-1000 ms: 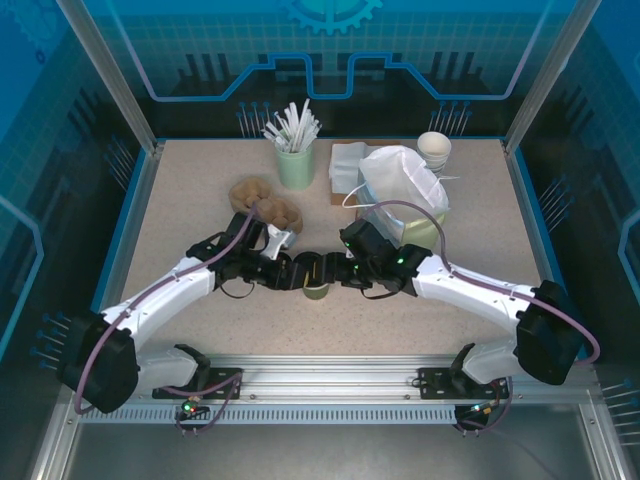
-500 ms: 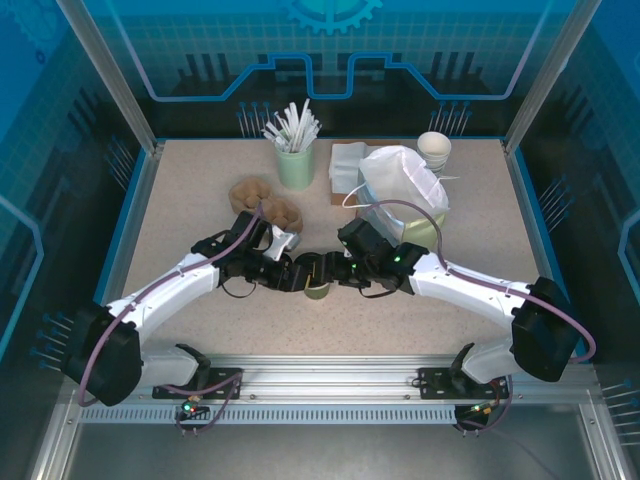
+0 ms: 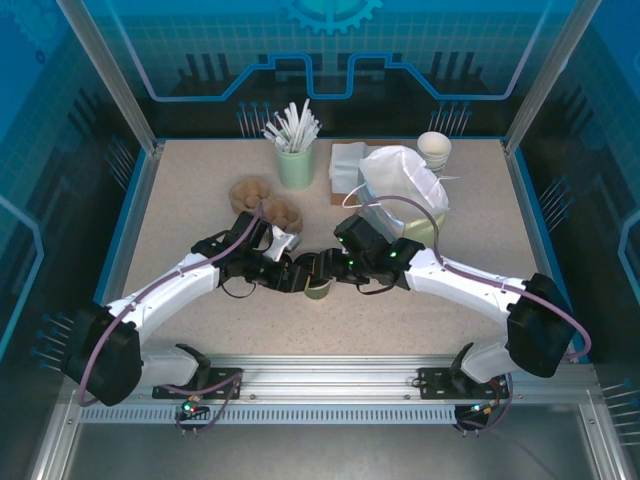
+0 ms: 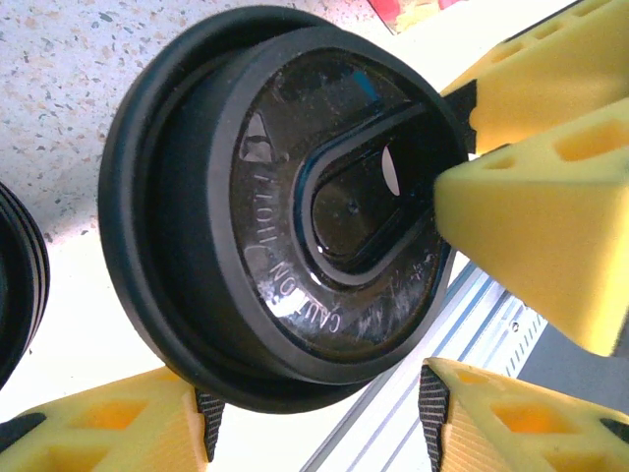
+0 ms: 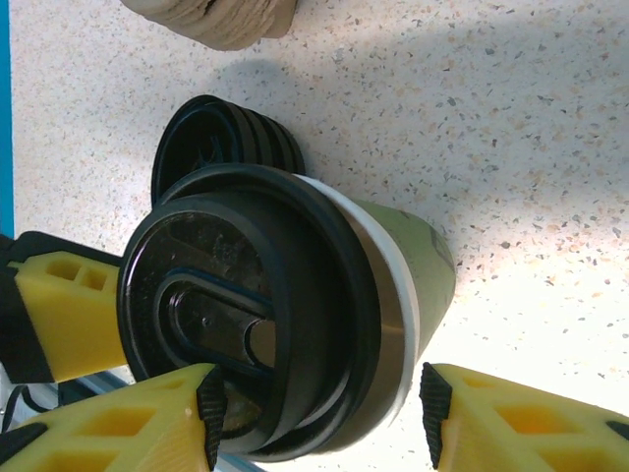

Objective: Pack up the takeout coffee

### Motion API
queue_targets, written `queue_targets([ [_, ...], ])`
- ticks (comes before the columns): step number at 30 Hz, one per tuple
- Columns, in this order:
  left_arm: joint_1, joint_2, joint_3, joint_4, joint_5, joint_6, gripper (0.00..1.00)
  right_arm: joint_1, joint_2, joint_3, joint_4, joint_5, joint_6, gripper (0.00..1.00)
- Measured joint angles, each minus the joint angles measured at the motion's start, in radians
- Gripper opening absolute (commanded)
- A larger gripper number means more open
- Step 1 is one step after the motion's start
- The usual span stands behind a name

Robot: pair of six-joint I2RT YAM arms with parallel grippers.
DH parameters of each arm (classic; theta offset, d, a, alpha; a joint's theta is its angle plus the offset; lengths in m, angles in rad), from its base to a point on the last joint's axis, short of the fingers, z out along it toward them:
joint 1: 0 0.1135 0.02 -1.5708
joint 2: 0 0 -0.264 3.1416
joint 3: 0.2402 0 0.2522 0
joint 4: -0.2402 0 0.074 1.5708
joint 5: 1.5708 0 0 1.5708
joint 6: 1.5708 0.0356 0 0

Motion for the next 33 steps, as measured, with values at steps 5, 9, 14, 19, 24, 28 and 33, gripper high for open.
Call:
queue_targets([
  [5, -0.001, 0.000, 0.000, 0.000, 0.000, 0.001, 0.56, 0.000, 0.016, 0.015, -0.008, 0.000, -0.005, 0.51],
  [9, -0.001, 0.000, 0.000, 0.000, 0.000, 0.001, 0.57, 0.000, 0.016, 0.018, -0.016, 0.000, -0.013, 0.46],
  [14, -0.001, 0.000, 0.000, 0.000, 0.000, 0.001, 0.57, 0.000, 0.016, 0.018, -0.025, 0.008, -0.015, 0.42],
  [19, -0.001, 0.000, 0.000, 0.000, 0.000, 0.001, 0.58, 0.000, 0.016, 0.018, -0.036, 0.019, -0.019, 0.43],
  [24, -0.001, -0.005, 0.000, 0.000, -0.001, 0.001, 0.58, 0.000, 0.016, 0.023, -0.051, 0.019, -0.026, 0.46],
  [28, -0.002, -0.007, 0.006, 0.000, -0.008, 0.001, 0.58, 0.000, 0.016, 0.040, -0.062, 0.023, -0.034, 0.47],
  [33, -0.003, -0.008, 0.016, -0.014, -0.019, 0.006, 0.59, 0.000, 0.016, 0.053, -0.068, 0.026, -0.038, 0.48],
])
